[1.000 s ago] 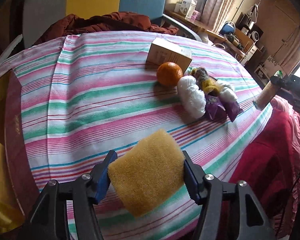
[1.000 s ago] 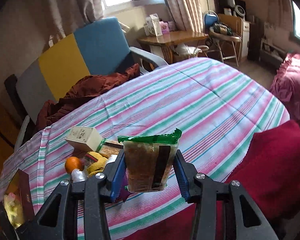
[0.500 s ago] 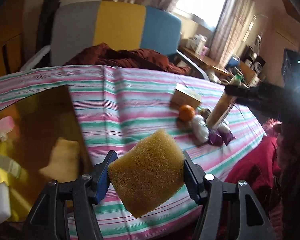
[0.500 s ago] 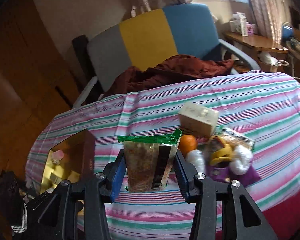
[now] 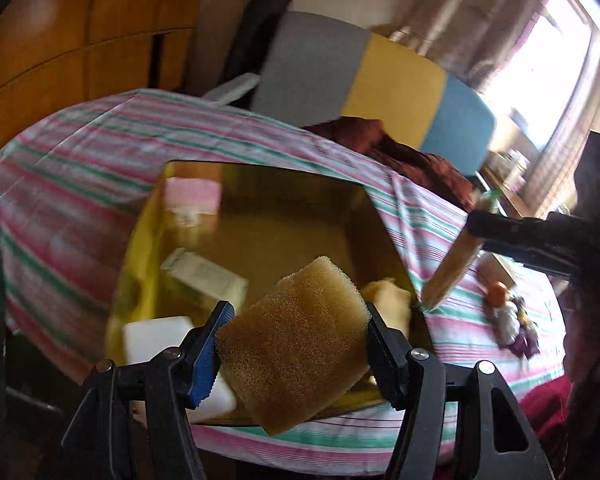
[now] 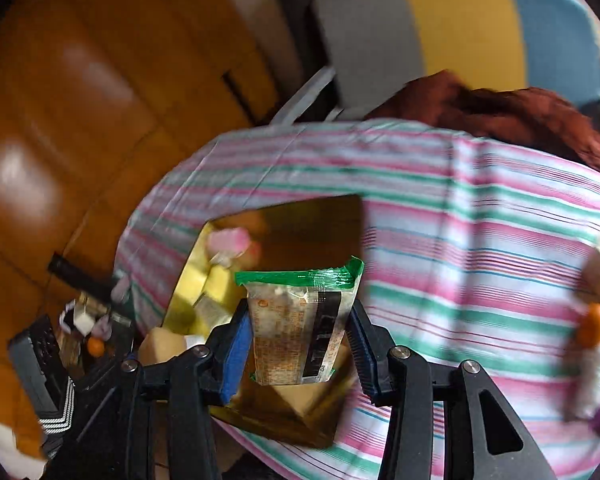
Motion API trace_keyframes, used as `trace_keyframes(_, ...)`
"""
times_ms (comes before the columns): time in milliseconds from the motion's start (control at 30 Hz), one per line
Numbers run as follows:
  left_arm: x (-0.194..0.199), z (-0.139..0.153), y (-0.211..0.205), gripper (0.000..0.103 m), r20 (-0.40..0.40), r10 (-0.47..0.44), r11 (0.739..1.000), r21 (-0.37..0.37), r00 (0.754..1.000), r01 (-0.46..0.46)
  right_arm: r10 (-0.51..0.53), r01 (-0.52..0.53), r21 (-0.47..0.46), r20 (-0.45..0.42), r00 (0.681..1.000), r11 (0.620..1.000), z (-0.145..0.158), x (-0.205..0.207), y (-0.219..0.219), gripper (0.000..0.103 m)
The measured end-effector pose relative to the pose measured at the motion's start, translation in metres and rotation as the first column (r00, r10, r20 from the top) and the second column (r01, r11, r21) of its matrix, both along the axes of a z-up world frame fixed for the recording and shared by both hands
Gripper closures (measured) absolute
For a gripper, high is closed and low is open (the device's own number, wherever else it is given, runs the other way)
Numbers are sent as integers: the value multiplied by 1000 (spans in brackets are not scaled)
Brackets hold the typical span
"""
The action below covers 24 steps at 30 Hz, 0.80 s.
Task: Organize objects
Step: 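Place the sponge and cracker pack into the gold tray with both grippers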
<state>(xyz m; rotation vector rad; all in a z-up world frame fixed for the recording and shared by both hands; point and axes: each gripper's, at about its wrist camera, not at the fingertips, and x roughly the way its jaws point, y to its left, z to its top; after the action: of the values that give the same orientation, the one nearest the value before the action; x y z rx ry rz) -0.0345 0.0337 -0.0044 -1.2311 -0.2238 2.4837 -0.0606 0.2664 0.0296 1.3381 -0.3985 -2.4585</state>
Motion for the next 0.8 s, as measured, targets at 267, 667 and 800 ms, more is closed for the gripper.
trace_keyframes(267,-8,-30,-23,19,130,-10,998,70,991,1,83,-83,-70,-3,997,994,-13,-34,-65,10)
trace_keyframes(667,-4,-29,-36,19,90,77,997,13,993,-79,16,-16,52,0,1000,999,-30,2,-53,0)
trace_keyframes(800,1,-18,-28,19,29,86,995,-47,996,-85,6,-1,112,-52,999,994,-27,17,-49,0)
